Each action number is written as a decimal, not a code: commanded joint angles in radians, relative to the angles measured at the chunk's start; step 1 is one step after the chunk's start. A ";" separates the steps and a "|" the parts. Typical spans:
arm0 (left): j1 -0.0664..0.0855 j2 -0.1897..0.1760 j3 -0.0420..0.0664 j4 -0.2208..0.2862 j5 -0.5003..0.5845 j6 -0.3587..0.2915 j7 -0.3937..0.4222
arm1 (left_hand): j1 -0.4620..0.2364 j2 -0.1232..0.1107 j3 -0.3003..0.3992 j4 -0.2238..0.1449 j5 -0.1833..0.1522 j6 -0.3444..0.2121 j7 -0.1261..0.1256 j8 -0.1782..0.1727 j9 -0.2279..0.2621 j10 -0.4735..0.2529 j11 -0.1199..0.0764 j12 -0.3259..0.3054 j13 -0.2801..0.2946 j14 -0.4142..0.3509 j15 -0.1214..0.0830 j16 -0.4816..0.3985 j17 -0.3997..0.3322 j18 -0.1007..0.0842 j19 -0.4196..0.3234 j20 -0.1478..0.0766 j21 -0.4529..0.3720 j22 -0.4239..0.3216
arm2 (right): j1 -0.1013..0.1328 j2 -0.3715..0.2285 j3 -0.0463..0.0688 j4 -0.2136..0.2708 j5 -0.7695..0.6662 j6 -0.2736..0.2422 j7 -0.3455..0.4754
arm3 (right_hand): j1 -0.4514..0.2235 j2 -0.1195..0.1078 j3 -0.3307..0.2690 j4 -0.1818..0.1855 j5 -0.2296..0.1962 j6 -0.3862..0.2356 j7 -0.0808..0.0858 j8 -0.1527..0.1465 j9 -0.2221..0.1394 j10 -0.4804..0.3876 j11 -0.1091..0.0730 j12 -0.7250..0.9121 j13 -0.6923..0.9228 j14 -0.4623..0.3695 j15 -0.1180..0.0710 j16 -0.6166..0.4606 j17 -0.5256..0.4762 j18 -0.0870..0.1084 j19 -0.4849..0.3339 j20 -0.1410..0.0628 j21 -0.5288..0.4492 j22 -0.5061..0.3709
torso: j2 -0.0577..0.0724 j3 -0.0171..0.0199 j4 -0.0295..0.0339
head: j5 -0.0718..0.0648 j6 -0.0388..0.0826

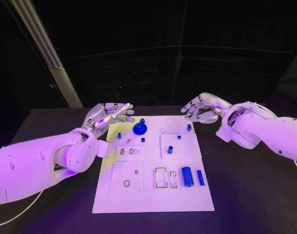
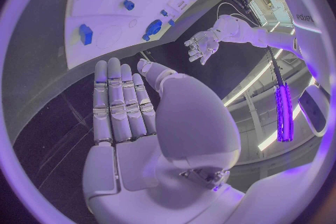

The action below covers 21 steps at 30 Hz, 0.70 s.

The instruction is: Assemble the parts on the task board

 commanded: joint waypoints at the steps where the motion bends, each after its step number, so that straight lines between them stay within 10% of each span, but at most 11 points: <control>1: 0.001 0.002 0.000 -0.003 -0.001 0.018 0.000 | 0.006 0.005 0.006 0.000 0.004 0.007 0.002 -0.004 0.000 0.007 0.001 -0.003 -0.001 0.007 0.000 -0.003 0.001 0.015 0.007 0.000 -0.006 -0.001 | 0.003 -0.027 0.000 0.010 0.172 0.054 0.094 | -0.015 -0.015 0.024 -0.023 -0.009 -0.013 0.015 -0.010 -0.002 0.057 0.024 -0.116 -0.112 0.039 0.011 -0.154 -0.098 0.016 0.049 0.049 -0.178 -0.121 | -0.007 0.0032 -0.0107 | -0.009 0.003; 5: 0.001 0.006 0.000 -0.008 0.003 0.020 -0.001 | 0.006 0.005 0.006 0.000 0.004 0.007 0.002 -0.004 0.000 0.007 0.001 -0.003 -0.001 0.007 0.000 -0.003 0.001 0.015 0.007 0.000 -0.006 -0.001 | 0.003 -0.053 0.000 0.002 0.178 0.050 0.104 | -0.018 -0.002 0.016 -0.043 -0.009 -0.008 0.017 -0.005 0.000 0.069 0.014 -0.159 -0.115 0.084 0.015 -0.202 -0.135 0.006 0.132 0.026 -0.240 -0.170 | -0.010 0.0066 -0.0170 | -0.010 0.000; 12: 0.001 0.012 0.000 -0.012 0.006 0.024 -0.002 | 0.006 0.005 0.006 0.000 0.004 0.007 0.002 -0.004 0.000 0.007 0.001 -0.003 -0.001 0.007 0.000 -0.003 0.001 0.015 0.007 0.000 -0.006 -0.001 | 0.002 -0.039 -0.001 -0.054 0.077 -0.014 0.089 | -0.058 -0.042 -0.139 -0.059 0.014 0.018 -0.047 0.007 0.003 0.359 -0.085 0.080 0.036 0.414 -0.112 0.074 0.005 -0.004 0.462 -0.082 -0.028 -0.073 | -0.007 0.0075 -0.0136 | -0.018 -0.001; 16: 0.001 0.013 0.000 -0.013 0.007 0.027 -0.003 | 0.006 0.005 0.006 0.000 0.004 0.007 0.002 -0.004 0.000 0.007 0.001 -0.003 -0.001 0.007 0.000 -0.003 0.001 0.015 0.007 0.000 -0.006 -0.001 | -0.005 -0.015 -0.001 -0.094 -0.024 -0.039 0.039 | -0.091 -0.023 -0.236 -0.036 0.053 0.017 -0.066 0.018 0.004 0.344 -0.084 0.770 0.762 0.400 -0.114 0.386 0.200 -0.040 0.562 -0.121 0.304 0.335 | -0.007 0.0068 -0.0122 | -0.022 -0.004; 21: 0.001 0.013 0.000 -0.013 0.007 0.029 -0.004 | 0.006 0.005 0.006 0.000 0.004 0.007 0.002 -0.004 0.000 0.007 0.001 -0.003 -0.001 0.007 0.000 -0.003 0.001 0.015 0.007 0.000 -0.006 -0.001 | -0.016 0.016 -0.001 -0.132 -0.171 -0.043 -0.037 | -0.097 0.008 -0.308 -0.009 0.015 -0.016 -0.052 0.019 0.003 0.357 -0.080 1.021 1.049 0.392 -0.106 0.597 0.427 -0.077 0.601 -0.105 0.492 0.601 | -0.007 0.0077 -0.0132 | -0.022 -0.008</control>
